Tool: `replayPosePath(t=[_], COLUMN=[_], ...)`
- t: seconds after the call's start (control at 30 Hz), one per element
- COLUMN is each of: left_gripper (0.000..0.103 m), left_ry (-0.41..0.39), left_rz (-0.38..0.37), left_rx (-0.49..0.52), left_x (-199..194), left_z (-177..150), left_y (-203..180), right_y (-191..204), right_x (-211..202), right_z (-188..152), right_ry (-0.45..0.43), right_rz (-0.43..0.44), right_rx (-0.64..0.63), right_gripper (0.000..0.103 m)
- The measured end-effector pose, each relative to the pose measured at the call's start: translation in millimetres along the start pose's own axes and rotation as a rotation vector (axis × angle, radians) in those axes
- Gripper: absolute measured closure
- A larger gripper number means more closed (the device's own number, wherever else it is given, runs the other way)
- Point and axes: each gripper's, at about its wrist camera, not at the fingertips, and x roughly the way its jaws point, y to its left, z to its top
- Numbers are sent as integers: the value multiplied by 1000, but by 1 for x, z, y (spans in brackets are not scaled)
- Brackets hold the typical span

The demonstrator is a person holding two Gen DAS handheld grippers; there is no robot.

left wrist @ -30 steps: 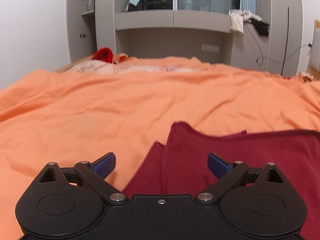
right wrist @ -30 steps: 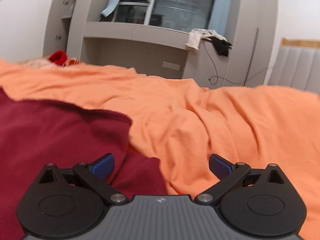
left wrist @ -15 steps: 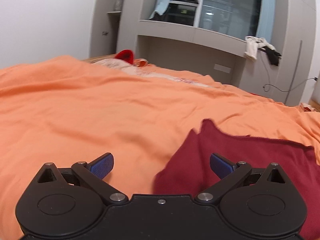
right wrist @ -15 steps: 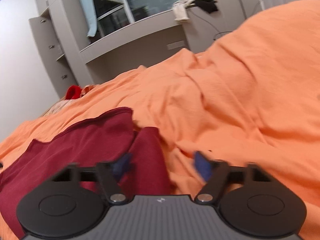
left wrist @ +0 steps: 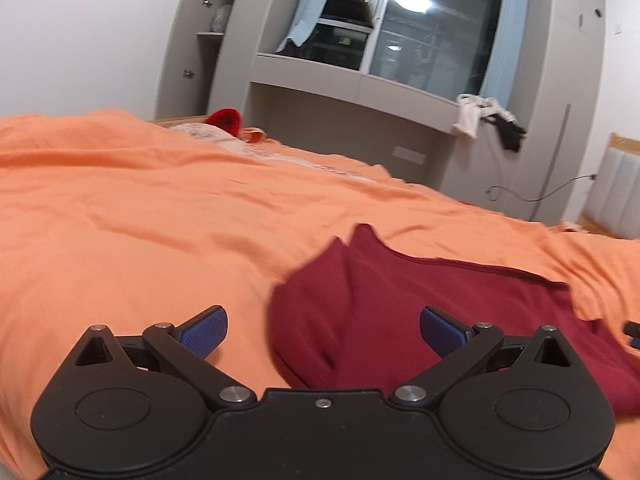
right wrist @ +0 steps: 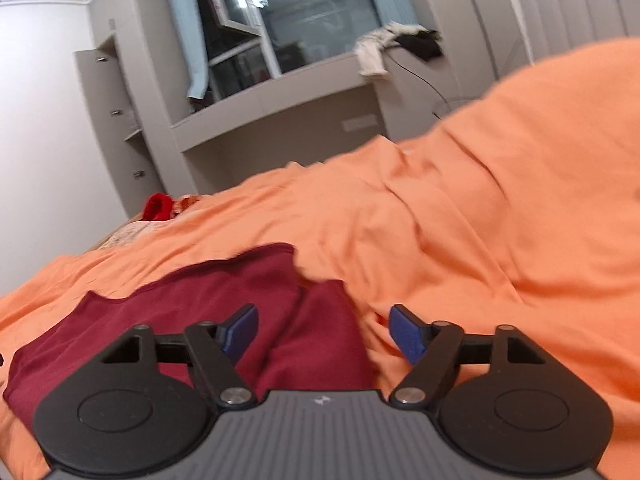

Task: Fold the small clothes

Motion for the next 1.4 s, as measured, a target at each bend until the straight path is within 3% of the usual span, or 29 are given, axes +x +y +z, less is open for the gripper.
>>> replayPosePath(t=[0.13, 0.2, 0.3, 0.43, 0.57, 0.73, 0.83, 0.9, 1.0, 1.03, 1.17, 1.33, 1.4], left_gripper=[1, 1, 1, 1, 1, 1, 1, 9, 48, 54, 83, 90, 90], left_ry=[12, 39, 83, 150, 174, 205, 194, 166, 157, 154, 124, -40, -38], left_rz=[-69, -121, -217, -315, -286, -214, -171, -131, -30, -8, -19, -10, 10], left_rx=[-51, -87, -111, -119, -168, -340, -375, -363, -361, -367, -378, -308, -287], left_x=[-17, -20, -18, -3, 20, 58, 83, 95, 102, 103, 100, 73, 70], left_z=[-21, -31, -41, -48, -45, -24, -9, -4, -6, -6, -4, -5, -6], left_y=[-4, -5, -10, -23, -29, -22, -25, -27, -25, -22, -16, -23, -27], right_y=[18, 31, 49, 64, 64, 53, 52, 54, 53, 53, 54, 54, 54], right_x=[1, 1, 2, 11, 12, 15, 16, 15, 14, 14, 14, 12, 11], right_z=[-2, -7, -17, -31, -34, -36, -38, -39, -41, -41, -41, -42, -43], right_ry=[7, 12, 29, 77, 85, 104, 107, 105, 102, 102, 104, 95, 94], right_rz=[31, 52, 59, 51, 45, 53, 51, 46, 48, 49, 44, 34, 33], right_rx=[-57, -108, -196, -262, -254, -200, -200, -212, -216, -214, -219, -228, -230], right_gripper=[21, 16, 9, 9, 8, 5, 3, 3, 2, 2, 1, 1, 1])
